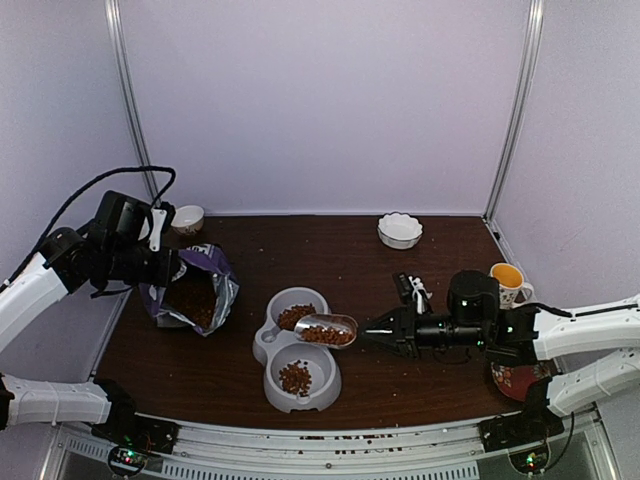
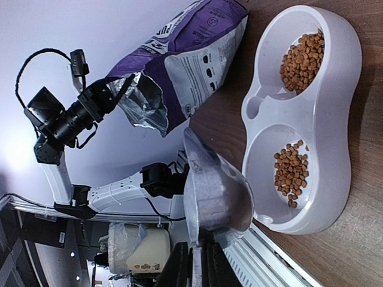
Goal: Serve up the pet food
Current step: Place the pet food in the pet food bowl.
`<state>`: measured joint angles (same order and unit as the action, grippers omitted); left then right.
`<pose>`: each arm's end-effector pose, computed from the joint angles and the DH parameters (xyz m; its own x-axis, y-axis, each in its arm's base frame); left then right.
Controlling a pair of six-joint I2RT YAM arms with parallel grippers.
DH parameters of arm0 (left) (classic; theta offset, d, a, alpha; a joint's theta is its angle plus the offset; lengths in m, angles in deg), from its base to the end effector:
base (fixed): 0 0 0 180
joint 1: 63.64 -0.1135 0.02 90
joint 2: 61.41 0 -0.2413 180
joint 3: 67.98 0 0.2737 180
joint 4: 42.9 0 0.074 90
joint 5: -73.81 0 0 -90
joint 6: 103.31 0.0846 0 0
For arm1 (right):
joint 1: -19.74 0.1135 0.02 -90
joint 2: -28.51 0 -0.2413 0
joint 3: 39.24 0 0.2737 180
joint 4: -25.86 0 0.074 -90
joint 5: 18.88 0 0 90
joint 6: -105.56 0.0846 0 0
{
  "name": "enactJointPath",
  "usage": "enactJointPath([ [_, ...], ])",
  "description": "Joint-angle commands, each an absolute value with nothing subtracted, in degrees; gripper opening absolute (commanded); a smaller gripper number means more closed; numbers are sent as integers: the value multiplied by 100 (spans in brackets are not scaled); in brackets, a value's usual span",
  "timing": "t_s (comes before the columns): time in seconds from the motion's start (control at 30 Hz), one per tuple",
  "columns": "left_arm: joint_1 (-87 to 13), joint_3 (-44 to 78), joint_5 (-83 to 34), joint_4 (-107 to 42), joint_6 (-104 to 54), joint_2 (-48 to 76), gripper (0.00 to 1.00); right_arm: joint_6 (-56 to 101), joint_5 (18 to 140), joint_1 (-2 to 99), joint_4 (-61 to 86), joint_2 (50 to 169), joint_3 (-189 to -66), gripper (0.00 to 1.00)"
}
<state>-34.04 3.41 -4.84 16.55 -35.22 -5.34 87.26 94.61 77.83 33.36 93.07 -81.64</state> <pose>0.2360 -0.1149 0.2767 -0.6966 -0.0251 -0.7171 0.1094 0.9840 -0.1407 0.1387 0.2865 0.1898 -0.9747 0.0820 -0.2080 -0.1814 0.2534 0.9502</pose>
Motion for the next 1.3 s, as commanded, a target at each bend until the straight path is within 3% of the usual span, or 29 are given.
enactJointPath([
  [0.0,-3578,302,-152,1364,-3442,-620,0,8361,9529,7795,2770,9372,-8339,0],
  [1.27,-3627,271,-169,1364,-3449,-726,0,7378,8853,8142,522,10071,-9549,0],
])
